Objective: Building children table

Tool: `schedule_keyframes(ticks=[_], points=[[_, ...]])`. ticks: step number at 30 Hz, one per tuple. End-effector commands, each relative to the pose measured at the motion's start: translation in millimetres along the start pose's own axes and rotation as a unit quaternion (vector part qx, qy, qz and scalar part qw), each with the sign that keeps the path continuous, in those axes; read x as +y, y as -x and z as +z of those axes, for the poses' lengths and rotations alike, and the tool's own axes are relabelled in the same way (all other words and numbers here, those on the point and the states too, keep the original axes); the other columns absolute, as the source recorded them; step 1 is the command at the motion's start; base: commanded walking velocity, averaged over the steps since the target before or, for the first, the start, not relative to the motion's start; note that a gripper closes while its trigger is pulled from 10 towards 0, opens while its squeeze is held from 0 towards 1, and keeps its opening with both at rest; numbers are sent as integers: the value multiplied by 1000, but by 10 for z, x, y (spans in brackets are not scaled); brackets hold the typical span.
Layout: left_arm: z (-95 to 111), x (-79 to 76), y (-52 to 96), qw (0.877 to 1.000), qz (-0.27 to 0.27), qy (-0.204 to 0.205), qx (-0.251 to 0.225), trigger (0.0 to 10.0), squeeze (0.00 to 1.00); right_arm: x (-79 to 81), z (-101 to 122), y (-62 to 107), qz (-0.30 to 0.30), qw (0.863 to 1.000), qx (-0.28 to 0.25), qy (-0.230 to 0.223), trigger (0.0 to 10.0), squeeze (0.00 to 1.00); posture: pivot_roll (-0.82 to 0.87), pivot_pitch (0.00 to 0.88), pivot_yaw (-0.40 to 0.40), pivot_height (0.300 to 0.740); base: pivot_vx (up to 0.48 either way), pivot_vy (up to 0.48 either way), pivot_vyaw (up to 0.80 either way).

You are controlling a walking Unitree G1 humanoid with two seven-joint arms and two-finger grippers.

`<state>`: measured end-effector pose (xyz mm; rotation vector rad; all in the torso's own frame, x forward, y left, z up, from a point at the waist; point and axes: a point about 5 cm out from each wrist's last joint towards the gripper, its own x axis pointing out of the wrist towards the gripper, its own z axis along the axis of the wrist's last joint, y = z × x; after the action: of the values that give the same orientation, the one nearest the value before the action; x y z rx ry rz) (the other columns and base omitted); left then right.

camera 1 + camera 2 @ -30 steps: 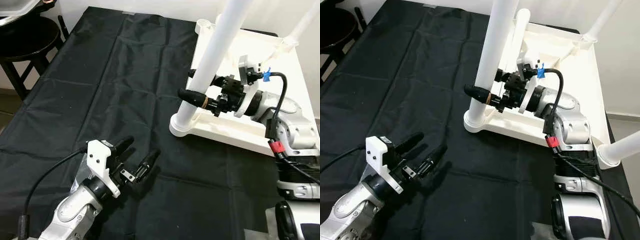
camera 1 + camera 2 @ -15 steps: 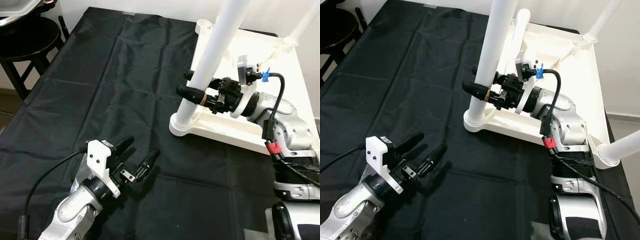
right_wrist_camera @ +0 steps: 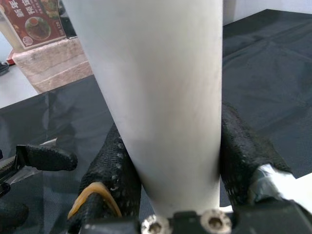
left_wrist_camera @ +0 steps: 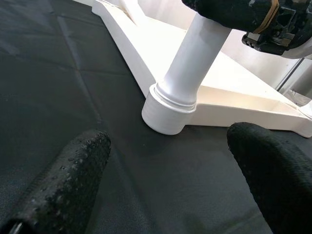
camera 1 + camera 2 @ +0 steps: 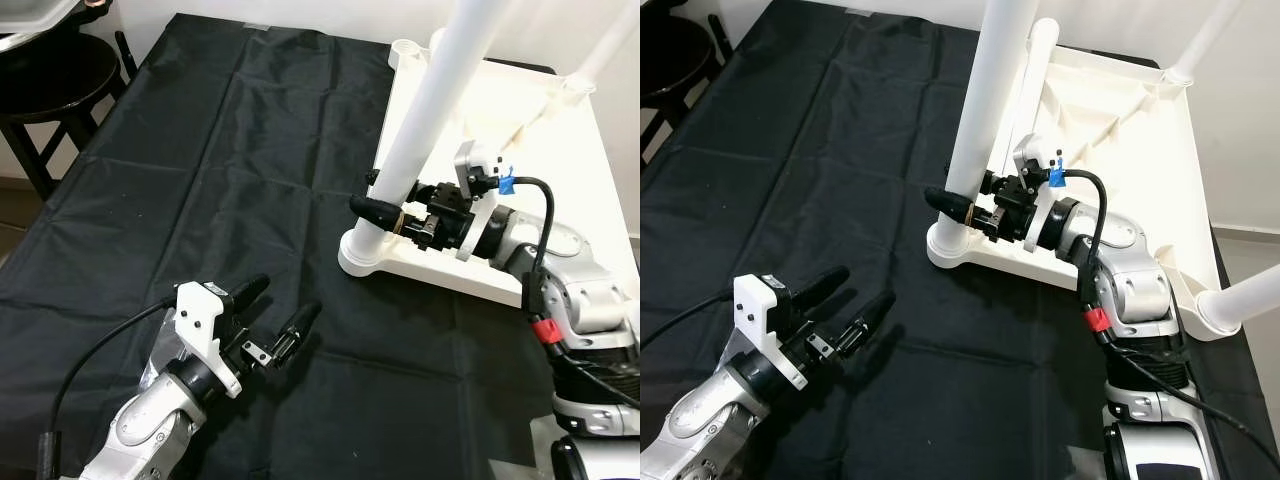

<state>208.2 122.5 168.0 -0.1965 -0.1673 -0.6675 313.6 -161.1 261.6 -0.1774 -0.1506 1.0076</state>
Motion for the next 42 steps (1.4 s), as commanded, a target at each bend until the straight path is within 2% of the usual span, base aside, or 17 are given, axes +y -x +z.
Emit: schedule_keyframes(ticks=[1,9,11,12,13,14,15,16,17,19,27,28,29,30,32,33,42], points=[[-45,-11,26,1000,3,5,8,10000,0,51,-45,-5,10,1000,10,-5,0,0,2,257,-95,740,0,0,0],[-38,6,17,1000,3,6,5,10000,0,118,48,13,-21,1000,15,-2,0,0,-18,266,-96,740,0,0,0],[-45,-3,27,1000,2,7,5,10000,0,86,-34,66,-137,989,47,9,0,0,-17,266,-128,740,0,0,0],[-45,-3,27,1000,2,7,5,10000,0,86,-34,66,-137,989,47,9,0,0,-17,266,-128,740,0,0,0],[-55,-10,34,1000,2,8,6,10000,0,-42,-158,206,-352,931,91,36,0,0,-17,261,-139,740,0,0,0],[-55,-10,34,1000,2,8,6,10000,0,-42,-158,206,-352,931,91,36,0,0,-17,261,-139,740,0,0,0],[-53,-14,26,1000,2,8,6,10000,0,184,-384,264,-415,900,133,13,0,0,-4,259,-137,740,0,0,0],[-53,-14,26,1000,2,8,6,10000,0,184,-384,264,-415,900,133,13,0,0,-4,259,-137,740,0,0,0],[-54,-11,21,1000,2,7,6,10000,0,530,-547,193,-432,889,148,-27,0,0,-7,263,-131,740,0,0,0],[-58,2,10,1000,2,7,6,10000,0,766,-551,120,-413,898,140,-63,0,0,-29,258,-113,740,0,0,0],[-63,17,4,1000,-3,9,7,10000,0,706,-495,123,-421,895,135,-60,0,0,-40,253,-105,740,0,0,0],[-62,21,-8,1000,-3,9,6,10000,0,738,-500,94,-411,898,141,-68,2275,0,-41,255,-97,740,0,0,0],[-63,27,-14,1000,-3,8,6,10000,0,794,-504,47,-389,905,155,-74,10000,0,-41,256,-97,740,0,0,0],[-62,32,-11,1000,-2,8,6,10000,0,816,-461,3,-360,918,141,-85,10000,902,-43,257,-96,740,0,0,0],[-62,36,-7,1000,-2,7,6,10000,0,828,-425,-23,-341,927,128,-91,10000,902,-43,257,-96,740,0,0,0],[-61,35,-2,1000,-2,7,6,10000,0,794,-359,-35,-327,934,106,-95,10000,1000,-43,257,-94,740,0,0,0],[-60,19,1,1000,-3,9,6,10000,0,517,-106,-13,-194,978,36,-65,10000,1000,-31,255,-97,740,0,0,0]])
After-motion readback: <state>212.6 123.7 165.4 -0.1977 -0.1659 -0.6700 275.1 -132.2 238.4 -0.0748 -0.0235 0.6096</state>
